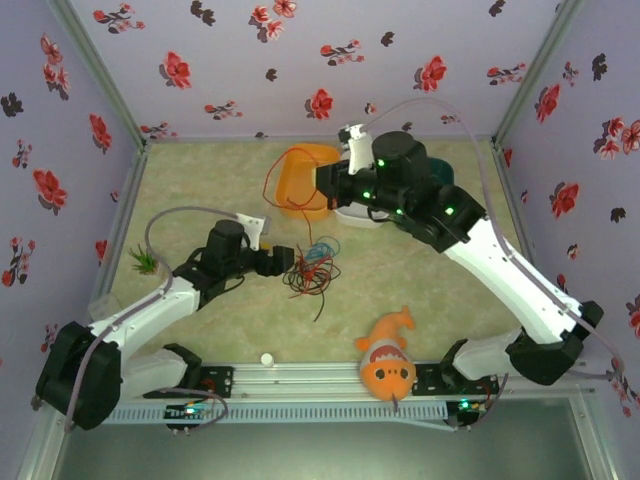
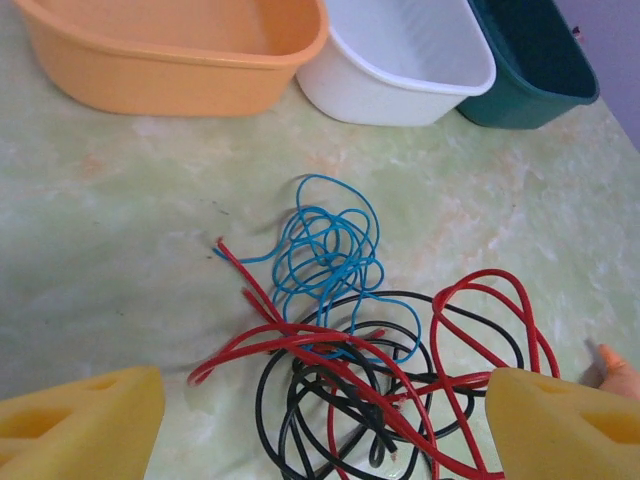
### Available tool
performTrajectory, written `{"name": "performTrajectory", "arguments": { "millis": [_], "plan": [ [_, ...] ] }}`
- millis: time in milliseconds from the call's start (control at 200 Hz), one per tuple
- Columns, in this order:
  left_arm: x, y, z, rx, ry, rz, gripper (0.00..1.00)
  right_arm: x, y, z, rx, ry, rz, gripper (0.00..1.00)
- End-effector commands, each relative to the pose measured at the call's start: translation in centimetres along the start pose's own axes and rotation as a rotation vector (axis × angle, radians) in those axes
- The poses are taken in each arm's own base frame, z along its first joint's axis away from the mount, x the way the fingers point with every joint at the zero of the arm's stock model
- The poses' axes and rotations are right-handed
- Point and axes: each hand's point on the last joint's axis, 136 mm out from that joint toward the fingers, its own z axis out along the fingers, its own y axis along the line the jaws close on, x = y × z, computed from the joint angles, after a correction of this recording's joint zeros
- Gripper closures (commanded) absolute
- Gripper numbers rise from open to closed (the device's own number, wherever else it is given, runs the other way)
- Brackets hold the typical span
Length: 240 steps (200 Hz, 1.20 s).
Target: Untangle the cables
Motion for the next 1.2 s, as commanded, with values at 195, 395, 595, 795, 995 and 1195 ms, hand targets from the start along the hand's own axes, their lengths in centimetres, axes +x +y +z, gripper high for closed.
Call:
{"name": "performTrajectory", "arguments": {
  "millis": [195,395,595,795,995,1195],
  "plan": [
    [-1.9,-0.8,0.3,-0.002,-0.054,0.032,0.14,-3.5,-11.7,-8.0,0.573,-0.156,0.031,1.0],
    [-2.9,0.0,-0.6,-0.063,-0.11,0.016,0.0,-1.5,-22.1,-10.6,0.864,-0.146,0.121,1.0],
    [-3.6,1.2,-1.6,-0.149,-0.144,-0.003,0.0,1.2,-29.5,-9.9,0.95,-0.109,0.189,1.0],
    [-3.9,2.1,-2.0,-0.208,-0.156,-0.034,0.0,4.2,-34.3,-6.9,0.973,-0.049,0.232,1.0],
    [-4.2,2.2,-1.8,-0.217,-0.158,-0.053,0.0,6.7,-38.8,-4.4,1.021,0.008,0.253,1.0],
    [-4.0,2.3,-1.7,-0.229,-0.132,-0.065,0.0,9.9,-43.6,-2.2,1.083,0.112,0.275,1.0]
  ]
}}
